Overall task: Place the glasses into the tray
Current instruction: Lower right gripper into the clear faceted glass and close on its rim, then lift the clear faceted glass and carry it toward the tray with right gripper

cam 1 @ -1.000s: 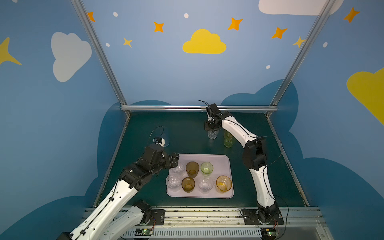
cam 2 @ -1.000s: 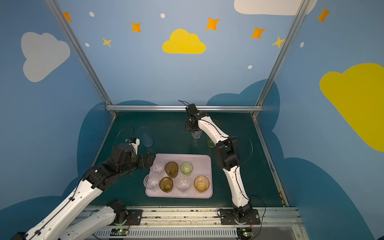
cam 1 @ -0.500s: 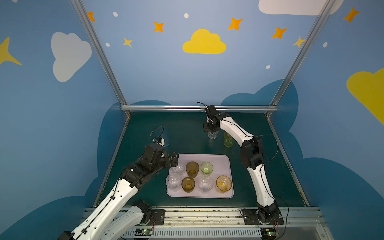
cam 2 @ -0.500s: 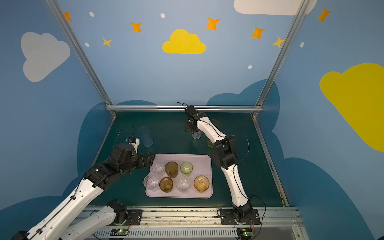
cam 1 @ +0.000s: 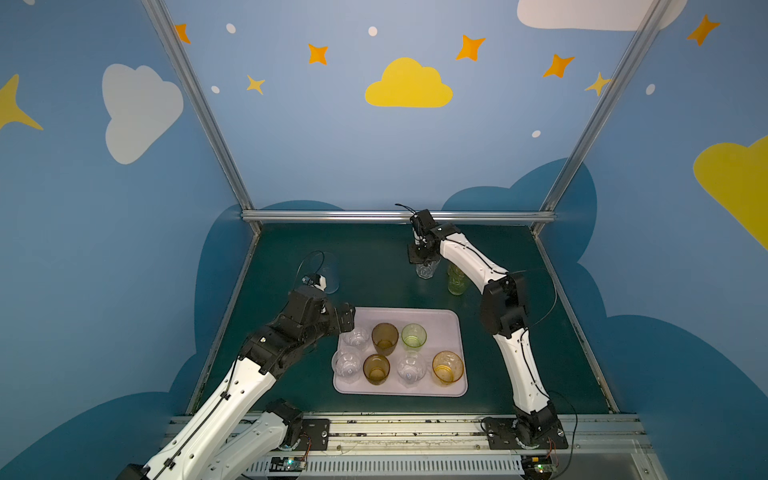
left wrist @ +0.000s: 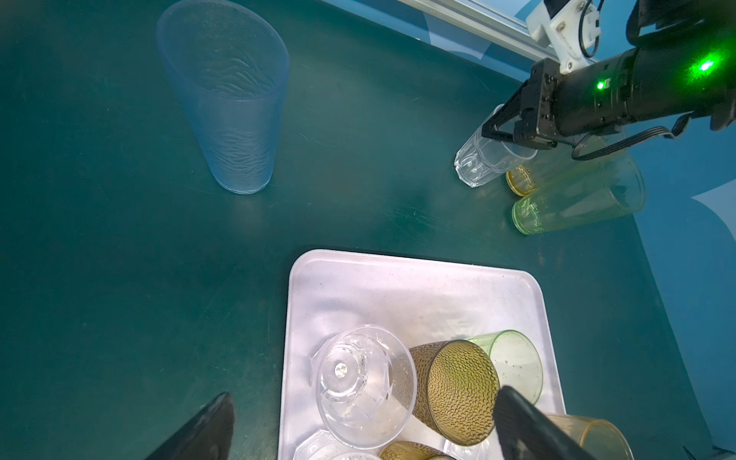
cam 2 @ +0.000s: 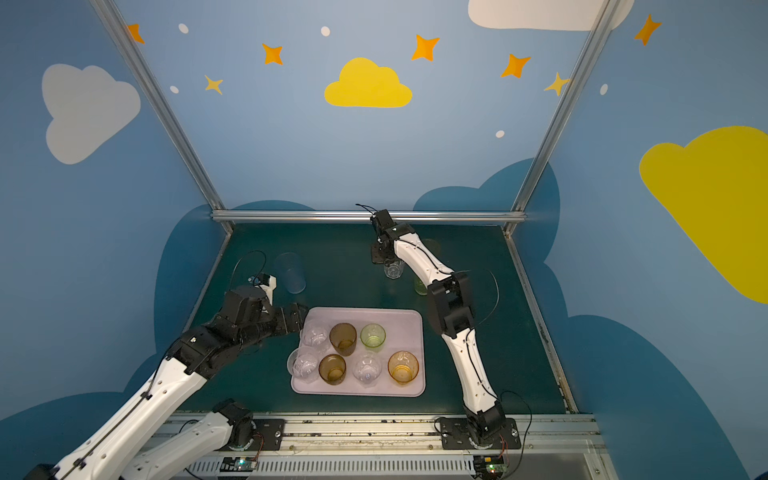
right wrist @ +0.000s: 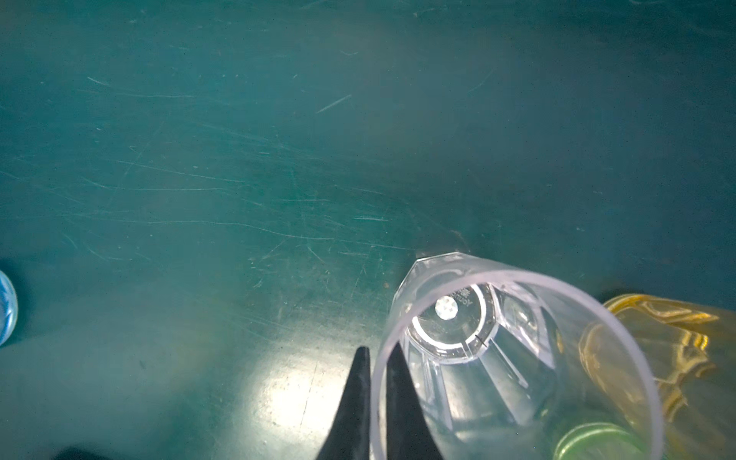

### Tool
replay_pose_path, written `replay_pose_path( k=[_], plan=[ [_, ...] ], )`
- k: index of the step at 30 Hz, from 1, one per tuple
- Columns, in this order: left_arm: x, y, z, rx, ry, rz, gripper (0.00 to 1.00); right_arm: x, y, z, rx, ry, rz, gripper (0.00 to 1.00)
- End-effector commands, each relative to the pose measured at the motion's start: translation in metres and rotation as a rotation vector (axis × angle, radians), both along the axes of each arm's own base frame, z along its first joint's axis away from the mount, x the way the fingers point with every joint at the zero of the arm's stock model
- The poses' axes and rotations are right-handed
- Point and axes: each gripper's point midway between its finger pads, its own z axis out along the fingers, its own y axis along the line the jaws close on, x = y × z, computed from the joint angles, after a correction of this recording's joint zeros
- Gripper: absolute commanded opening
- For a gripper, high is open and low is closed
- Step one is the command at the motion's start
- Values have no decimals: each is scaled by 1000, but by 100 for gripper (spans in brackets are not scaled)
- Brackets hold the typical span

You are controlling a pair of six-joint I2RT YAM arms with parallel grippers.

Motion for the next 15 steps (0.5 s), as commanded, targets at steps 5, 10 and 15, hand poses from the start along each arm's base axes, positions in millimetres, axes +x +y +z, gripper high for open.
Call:
replay_pose_path(
  k=[5,10,15],
  plan=[
    [0,2,-1,-10,4,9,100,-2,12,25,51,-32,23,0],
    [-1,5,-1,-1,0,16,100,-6,17,38,62,-50,39,0],
    [-1,7,-1,5,-4,24,100,-15,25,58,92,-68,68,0]
  ],
)
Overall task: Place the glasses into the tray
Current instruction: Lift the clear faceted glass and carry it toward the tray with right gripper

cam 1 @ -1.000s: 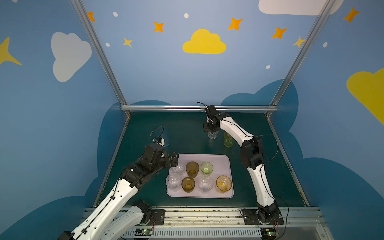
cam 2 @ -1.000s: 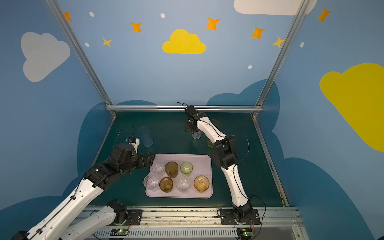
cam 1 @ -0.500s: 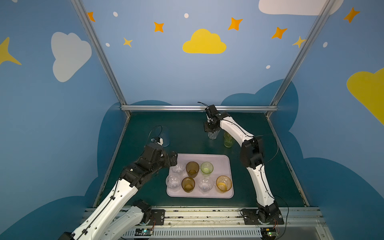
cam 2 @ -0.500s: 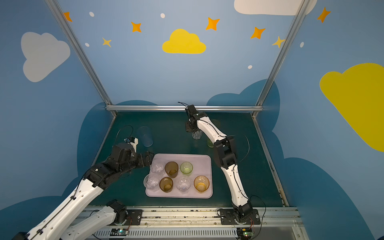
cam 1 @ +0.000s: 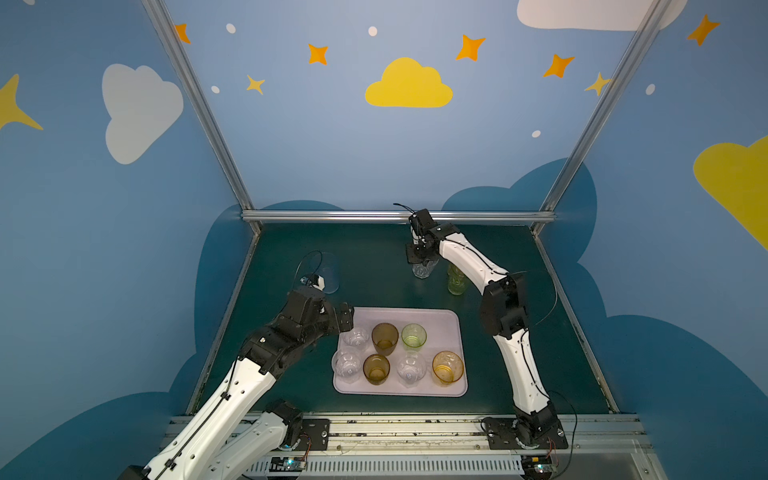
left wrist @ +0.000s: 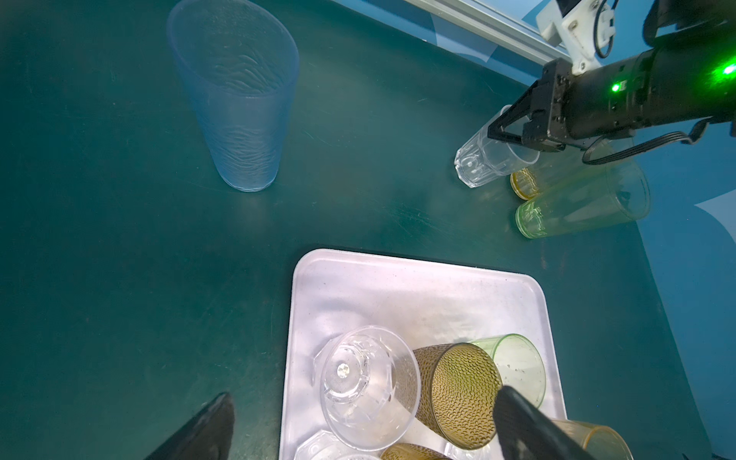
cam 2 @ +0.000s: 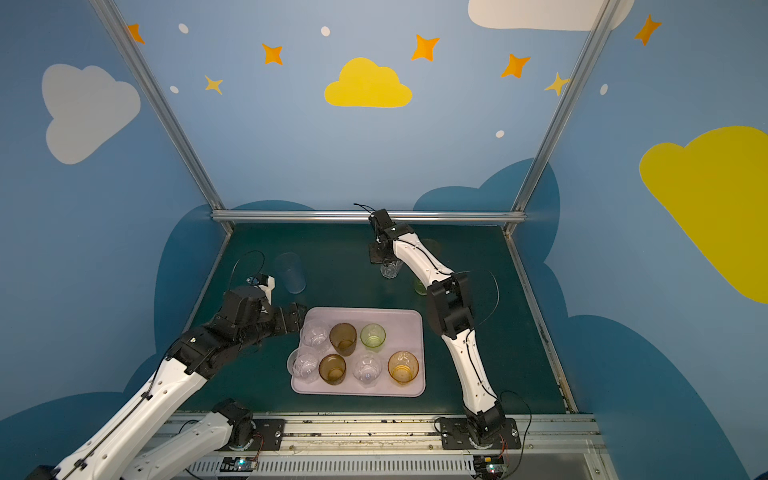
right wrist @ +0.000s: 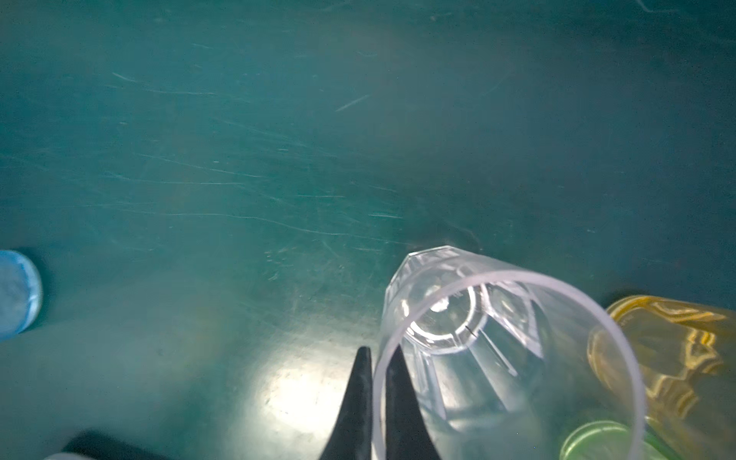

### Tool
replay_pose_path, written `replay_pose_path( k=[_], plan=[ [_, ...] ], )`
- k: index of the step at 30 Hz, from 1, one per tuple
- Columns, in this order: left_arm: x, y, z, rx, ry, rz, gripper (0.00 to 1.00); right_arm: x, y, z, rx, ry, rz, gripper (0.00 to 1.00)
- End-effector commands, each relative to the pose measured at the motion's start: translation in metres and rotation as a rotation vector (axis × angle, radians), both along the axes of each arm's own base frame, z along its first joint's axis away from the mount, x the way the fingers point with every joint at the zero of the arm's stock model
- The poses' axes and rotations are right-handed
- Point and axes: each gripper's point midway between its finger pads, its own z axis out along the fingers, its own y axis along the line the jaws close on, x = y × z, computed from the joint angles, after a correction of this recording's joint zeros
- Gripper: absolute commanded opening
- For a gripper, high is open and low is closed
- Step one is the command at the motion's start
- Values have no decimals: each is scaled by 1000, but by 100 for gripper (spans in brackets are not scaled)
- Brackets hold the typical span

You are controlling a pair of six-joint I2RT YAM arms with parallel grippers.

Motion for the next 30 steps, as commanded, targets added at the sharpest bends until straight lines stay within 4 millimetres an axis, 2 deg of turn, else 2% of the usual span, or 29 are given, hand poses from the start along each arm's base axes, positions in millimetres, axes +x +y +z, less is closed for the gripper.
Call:
replay_pose_path(
  k=[1,8,14,20,25,30],
  plan=[
    [-2,4,-2,10,0,11,100,-9,14,51,65,-67,47,0],
    [-3,5,-4,10,5,17,100,-26,20,83,81,-99,70,0],
    [-6,4,-5,-7,17,12,100,-50,26,112,101,-111,108,0],
    [-10,-5,-4,-69,35,-3,100,-75,22,134,112,-132,118,0],
    [-14,-8,-3,-109,41,-5,100,-97,16,146,125,-138,127,0],
    [-18,-20,0,-189,54,-34,100,-117,4,156,135,-162,128,0]
  ],
)
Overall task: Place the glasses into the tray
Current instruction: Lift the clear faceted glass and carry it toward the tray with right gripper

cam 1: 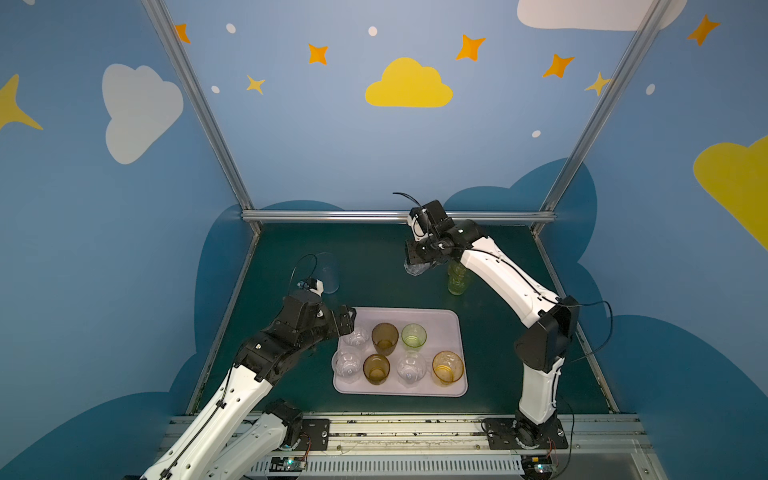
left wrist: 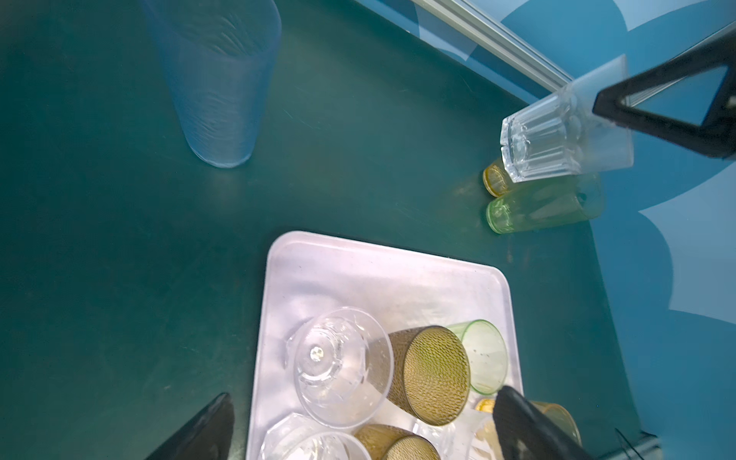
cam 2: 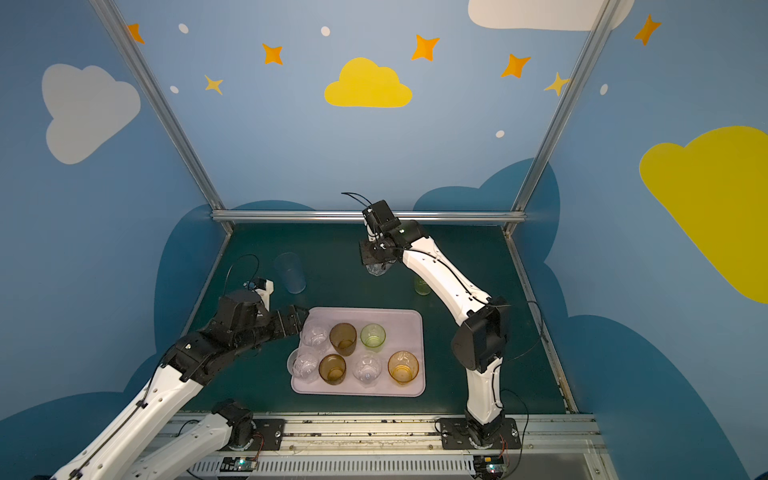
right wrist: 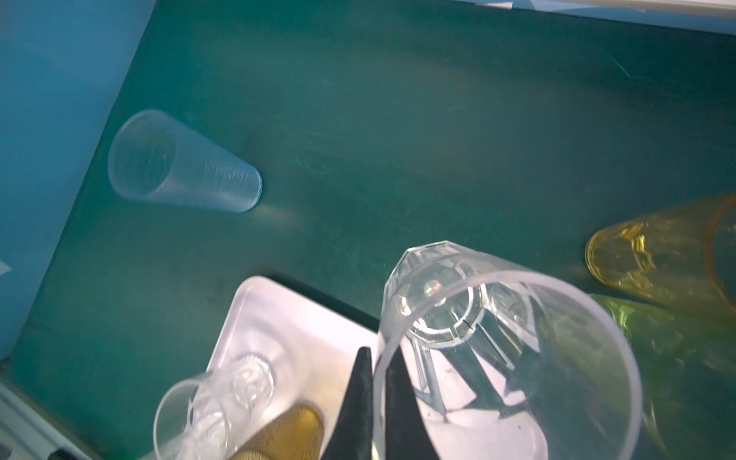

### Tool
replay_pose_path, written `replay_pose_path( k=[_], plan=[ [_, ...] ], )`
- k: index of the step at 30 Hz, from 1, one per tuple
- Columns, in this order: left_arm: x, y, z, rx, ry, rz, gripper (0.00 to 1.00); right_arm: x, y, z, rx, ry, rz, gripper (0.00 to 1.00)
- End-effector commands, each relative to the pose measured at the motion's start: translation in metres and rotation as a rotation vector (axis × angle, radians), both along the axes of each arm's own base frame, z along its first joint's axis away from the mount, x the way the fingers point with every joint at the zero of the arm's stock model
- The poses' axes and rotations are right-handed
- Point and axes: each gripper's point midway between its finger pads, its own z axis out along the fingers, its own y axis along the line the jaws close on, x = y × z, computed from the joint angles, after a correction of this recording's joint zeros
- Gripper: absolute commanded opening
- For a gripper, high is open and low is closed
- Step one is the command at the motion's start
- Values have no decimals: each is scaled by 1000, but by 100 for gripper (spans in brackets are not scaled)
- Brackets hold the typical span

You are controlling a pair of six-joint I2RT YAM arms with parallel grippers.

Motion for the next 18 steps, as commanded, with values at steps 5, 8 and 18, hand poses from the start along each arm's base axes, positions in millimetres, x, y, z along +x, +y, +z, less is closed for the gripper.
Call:
replay_pose_path(
  k=[5,8,18],
  plan=[
    [-8,-12,0,-117,40,-9,100,-28,-20,31,49,-71,-7,0],
    [-11,-13,1,-139,48,-6,100,-41,-29,36,63,-83,-7,0],
    [-14,-20,1,-178,65,0,100,-75,-68,36,41,-108,-27,0]
  ],
)
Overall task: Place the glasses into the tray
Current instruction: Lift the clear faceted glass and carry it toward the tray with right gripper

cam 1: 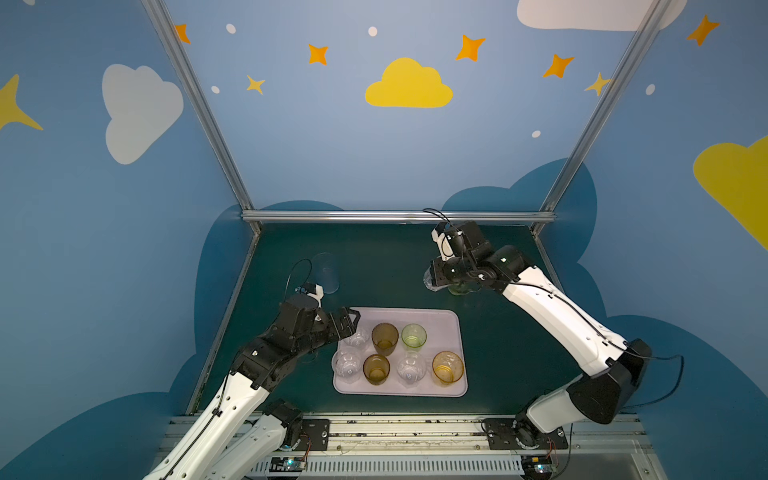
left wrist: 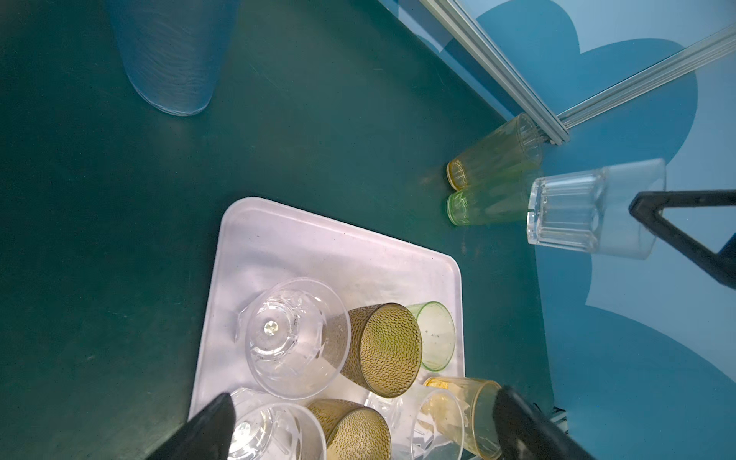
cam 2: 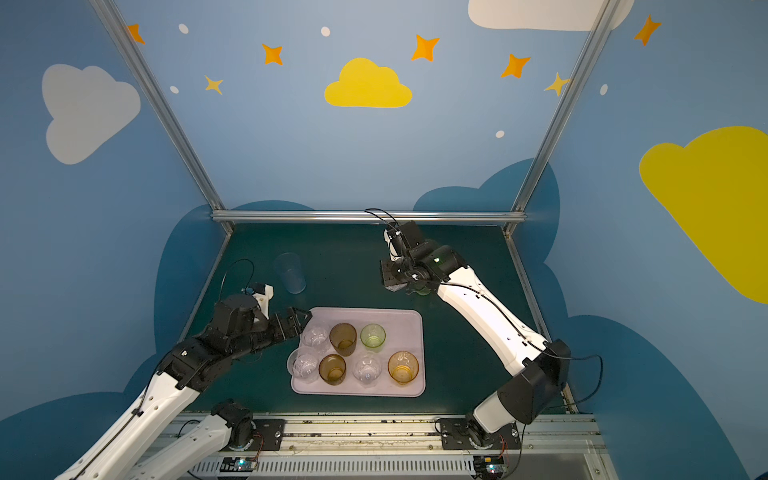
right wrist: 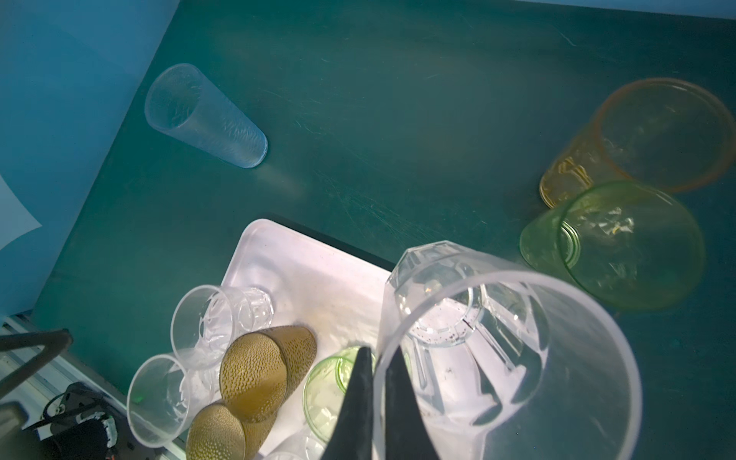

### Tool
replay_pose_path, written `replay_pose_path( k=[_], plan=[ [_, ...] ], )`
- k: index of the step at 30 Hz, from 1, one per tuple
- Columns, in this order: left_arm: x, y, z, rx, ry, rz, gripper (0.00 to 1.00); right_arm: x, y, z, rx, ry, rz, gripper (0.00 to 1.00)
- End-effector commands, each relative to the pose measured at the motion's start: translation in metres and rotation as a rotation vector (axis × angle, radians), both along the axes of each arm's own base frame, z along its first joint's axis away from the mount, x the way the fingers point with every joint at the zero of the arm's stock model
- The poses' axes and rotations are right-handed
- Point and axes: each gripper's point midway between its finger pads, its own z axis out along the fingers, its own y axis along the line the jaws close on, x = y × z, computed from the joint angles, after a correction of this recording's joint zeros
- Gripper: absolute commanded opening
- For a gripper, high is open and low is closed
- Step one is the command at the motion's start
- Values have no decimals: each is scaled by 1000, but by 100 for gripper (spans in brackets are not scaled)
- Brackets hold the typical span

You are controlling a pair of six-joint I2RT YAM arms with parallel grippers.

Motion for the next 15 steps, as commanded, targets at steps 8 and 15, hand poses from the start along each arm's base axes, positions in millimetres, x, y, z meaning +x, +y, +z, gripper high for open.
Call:
replay_pose_path(
  k=[8,15],
  plan=[
    [1,-26,-4,-16,21,-35,100,-25,-38,3,-20,-37,-49,0],
    [1,-52,-1,23,9,-90,100,-36,-68,-15,-84,-13,-121,0]
  ],
)
